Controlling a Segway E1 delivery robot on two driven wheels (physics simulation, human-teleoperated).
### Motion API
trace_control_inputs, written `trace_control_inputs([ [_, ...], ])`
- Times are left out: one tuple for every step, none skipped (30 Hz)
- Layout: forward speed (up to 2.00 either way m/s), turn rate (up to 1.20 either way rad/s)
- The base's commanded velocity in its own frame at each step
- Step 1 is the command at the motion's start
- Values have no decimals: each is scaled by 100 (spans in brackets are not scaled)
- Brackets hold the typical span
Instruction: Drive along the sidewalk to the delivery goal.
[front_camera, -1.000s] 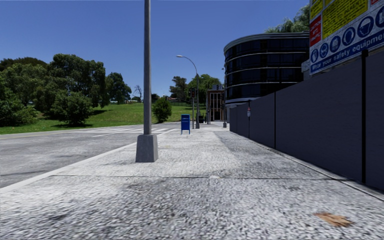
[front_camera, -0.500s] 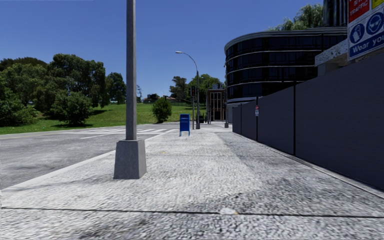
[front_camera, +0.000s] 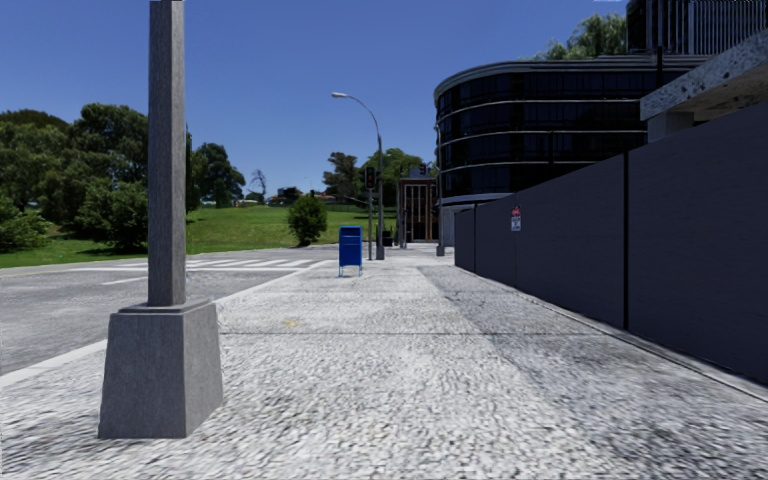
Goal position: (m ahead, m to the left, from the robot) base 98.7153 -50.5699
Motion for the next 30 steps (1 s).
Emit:
trace_control_inputs([
  [200,-25],
  [200,-3],
  [200,0],
  [200,0],
  [200,0],
  [200,0],
  [200,0],
  [200,0],
  [200,0],
  [200,0],
  [200,0],
  [200,0],
  [200,0],
  [200,0],
  [200,0],
  [200,0],
  [200,-14],
  [200,-23],
  [200,-23],
  [200,-26],
  [200,-26],
  [200,-27],
  [200,-27],
  [200,-27],
  [200,-27],
  [200,-27],
  [200,-25],
  [200,-24],
  [200,-15],
  [200,-6],
])
